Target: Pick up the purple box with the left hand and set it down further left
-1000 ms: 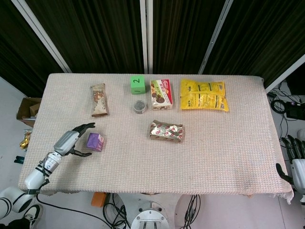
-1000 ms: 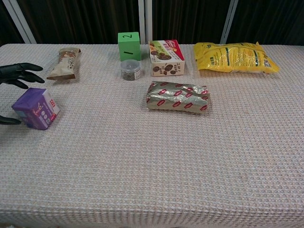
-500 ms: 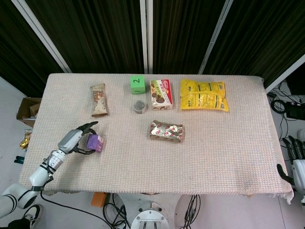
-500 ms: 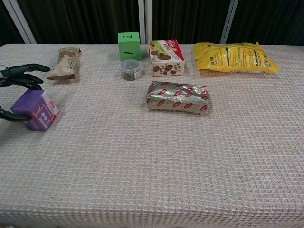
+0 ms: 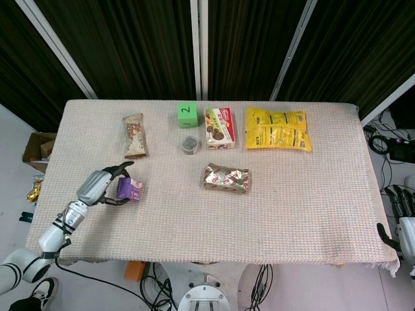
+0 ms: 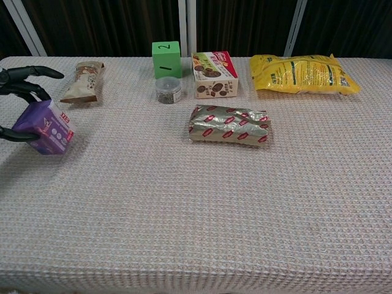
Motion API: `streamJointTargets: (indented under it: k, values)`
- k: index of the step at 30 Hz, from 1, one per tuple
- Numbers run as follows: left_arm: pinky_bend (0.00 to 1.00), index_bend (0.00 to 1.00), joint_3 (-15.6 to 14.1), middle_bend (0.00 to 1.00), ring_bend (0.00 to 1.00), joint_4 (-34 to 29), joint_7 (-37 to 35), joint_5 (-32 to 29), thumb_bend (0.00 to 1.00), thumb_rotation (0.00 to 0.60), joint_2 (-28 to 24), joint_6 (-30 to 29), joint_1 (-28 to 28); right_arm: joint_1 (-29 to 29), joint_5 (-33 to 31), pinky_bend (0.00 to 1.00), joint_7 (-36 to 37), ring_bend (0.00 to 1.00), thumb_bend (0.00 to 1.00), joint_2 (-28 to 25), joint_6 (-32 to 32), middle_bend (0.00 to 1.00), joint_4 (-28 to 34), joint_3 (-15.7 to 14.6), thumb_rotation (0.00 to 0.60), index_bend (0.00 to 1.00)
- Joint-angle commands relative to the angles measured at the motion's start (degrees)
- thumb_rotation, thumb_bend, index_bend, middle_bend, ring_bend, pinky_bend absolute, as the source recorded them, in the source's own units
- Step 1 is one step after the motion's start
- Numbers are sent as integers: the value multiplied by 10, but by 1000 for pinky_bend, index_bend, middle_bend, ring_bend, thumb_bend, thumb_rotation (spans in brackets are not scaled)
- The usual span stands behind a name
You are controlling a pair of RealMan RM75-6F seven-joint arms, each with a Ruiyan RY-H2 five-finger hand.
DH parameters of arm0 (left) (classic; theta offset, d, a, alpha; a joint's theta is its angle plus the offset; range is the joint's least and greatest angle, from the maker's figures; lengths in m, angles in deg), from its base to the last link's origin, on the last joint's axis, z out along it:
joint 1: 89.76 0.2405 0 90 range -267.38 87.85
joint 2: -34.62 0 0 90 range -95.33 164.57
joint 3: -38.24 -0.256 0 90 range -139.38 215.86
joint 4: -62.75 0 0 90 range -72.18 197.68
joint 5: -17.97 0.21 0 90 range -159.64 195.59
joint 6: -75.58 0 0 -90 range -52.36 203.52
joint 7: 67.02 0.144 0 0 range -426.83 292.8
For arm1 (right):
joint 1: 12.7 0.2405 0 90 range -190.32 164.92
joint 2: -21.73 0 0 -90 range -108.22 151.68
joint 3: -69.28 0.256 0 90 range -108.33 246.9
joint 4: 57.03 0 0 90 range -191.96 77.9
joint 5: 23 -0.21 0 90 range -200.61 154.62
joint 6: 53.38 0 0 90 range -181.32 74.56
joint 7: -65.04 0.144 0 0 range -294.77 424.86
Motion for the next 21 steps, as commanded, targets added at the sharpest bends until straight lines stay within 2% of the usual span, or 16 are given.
streamJointTargets:
  k: [1,4,6,10,13,17,21]
  values:
    - [303,104,11,692,276,-75,208,10,305,600,-63,-32,5,1,0,0,1,0,282,1,-1,0,-1,0,600,0]
    - [303,101,10,716,291,-148,383,10,305,600,-111,-25,10,3,0,0,0,0,282,3,-5,0,-2,0,600,0]
    - [303,101,7,727,296,-194,474,-2,305,600,-136,-4,12,3,0,0,0,0,282,5,-6,0,-3,-1,600,0]
    - [302,100,10,742,298,-303,729,-72,305,600,-178,55,14,4,0,0,-1,0,282,7,-8,0,-5,-1,600,0]
    - [302,99,15,753,307,-369,862,-137,304,600,-181,85,9,4,0,0,-2,0,282,8,-9,0,-6,-2,600,0]
    - [302,100,16,758,309,-396,959,-212,305,600,-160,124,-11,3,0,0,0,0,282,8,-9,0,-7,-3,600,0]
    - [302,102,17,761,314,-390,997,-267,305,600,-128,152,-33,2,-1,0,2,0,282,7,-7,0,-9,-2,600,0]
